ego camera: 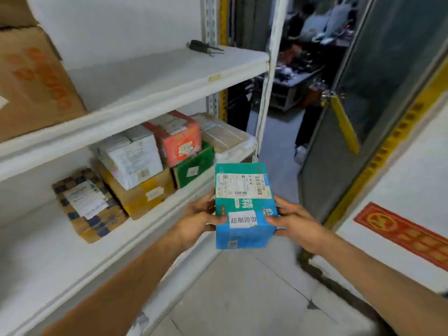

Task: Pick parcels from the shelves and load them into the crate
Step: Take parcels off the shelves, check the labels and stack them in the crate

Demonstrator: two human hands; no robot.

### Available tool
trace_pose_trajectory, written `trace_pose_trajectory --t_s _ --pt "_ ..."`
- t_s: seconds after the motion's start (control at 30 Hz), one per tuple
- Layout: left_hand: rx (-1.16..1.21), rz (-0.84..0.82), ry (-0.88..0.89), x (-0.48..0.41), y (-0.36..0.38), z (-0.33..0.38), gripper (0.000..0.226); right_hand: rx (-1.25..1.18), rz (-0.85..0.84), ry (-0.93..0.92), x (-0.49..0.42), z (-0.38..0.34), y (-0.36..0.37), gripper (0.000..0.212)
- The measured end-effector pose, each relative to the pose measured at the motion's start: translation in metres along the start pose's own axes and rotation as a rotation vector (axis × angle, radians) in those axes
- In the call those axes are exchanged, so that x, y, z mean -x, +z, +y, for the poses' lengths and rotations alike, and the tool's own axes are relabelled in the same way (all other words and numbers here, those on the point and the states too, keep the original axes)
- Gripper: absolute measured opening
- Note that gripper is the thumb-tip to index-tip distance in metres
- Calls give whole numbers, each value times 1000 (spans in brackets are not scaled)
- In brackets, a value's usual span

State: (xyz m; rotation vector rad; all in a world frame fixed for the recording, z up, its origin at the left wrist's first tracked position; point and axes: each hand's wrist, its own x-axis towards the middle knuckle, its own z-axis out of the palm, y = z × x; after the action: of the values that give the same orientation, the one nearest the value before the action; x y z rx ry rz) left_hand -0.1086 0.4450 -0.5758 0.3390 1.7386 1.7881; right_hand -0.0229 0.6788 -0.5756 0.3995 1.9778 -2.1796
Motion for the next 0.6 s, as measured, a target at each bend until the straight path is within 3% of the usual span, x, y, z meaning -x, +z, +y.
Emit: trace_pose_trajectory --t_s 0.17,0.3,0.6 --pt "-67 -347 -101 -67 118 -30 87 -239 305 -3 81 53 -99 52" --pt "-127 -630 -180 -90 233 -60 87 -377 586 6 168 106 -163 62" --pt "-301 -1123 -354 -66 478 -122 95 -643 1125 11 362 193 -229 63"
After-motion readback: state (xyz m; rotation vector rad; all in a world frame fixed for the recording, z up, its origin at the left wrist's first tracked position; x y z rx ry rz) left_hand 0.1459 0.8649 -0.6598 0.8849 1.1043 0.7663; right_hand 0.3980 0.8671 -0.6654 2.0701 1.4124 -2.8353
